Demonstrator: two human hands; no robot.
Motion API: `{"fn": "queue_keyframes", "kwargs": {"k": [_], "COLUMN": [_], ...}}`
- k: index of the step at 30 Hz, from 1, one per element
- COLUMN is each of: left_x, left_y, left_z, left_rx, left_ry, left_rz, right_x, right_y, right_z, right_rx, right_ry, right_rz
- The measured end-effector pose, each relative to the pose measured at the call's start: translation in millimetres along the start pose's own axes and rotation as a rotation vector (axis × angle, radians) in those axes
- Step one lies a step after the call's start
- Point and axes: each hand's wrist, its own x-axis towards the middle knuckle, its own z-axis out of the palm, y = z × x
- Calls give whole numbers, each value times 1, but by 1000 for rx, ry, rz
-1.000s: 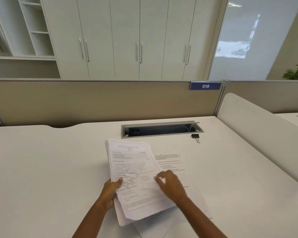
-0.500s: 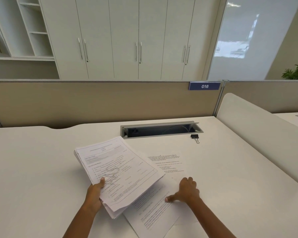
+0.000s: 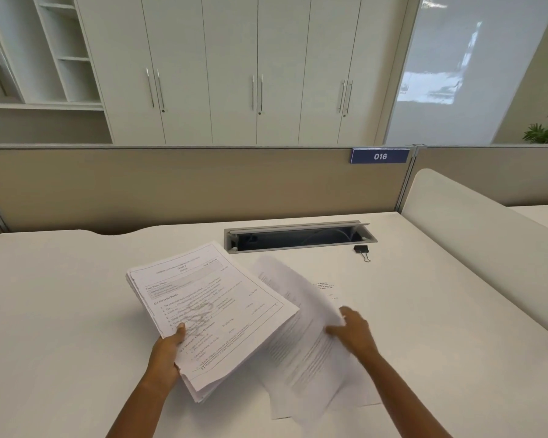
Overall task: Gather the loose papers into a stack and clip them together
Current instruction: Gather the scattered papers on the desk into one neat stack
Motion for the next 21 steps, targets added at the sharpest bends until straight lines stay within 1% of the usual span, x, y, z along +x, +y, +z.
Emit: {"fn": "queue_keyframes", "kwargs": {"k": [3, 5, 7, 8, 10, 11, 13, 17, 21], "left_x": [0, 0, 0, 1, 2, 2, 1, 1, 2], "left_y": [2, 0, -2, -3, -7, -10, -13, -20, -25], "left_z": [-5, -7, -5, -3, 2, 5, 13, 30, 41], "left_rx": [14, 15, 16, 23, 35, 38, 48, 76, 170], "left_ry": [7, -2, -15, -24, -51, -72, -121, -200, -223], "left_rz": [23, 17, -2, -12, -29, -37, -58, -103, -85], "right_x": [9, 13, 17, 18, 18, 17, 12, -2, -14], "right_y": [-7, -14, -21, -24, -29, -31, -32, -26, -16], "right_z": [-25, -43, -58, -63, -67, -64, -51, -11, 22], "right_rx": [121, 244, 449, 600, 929, 1046, 1130, 994, 790], "right_ry": [289, 452, 551, 558, 472, 409, 256, -42, -218], "right_rz": [-73, -107, -106, -84, -45, -23, 31, 140, 215]}}
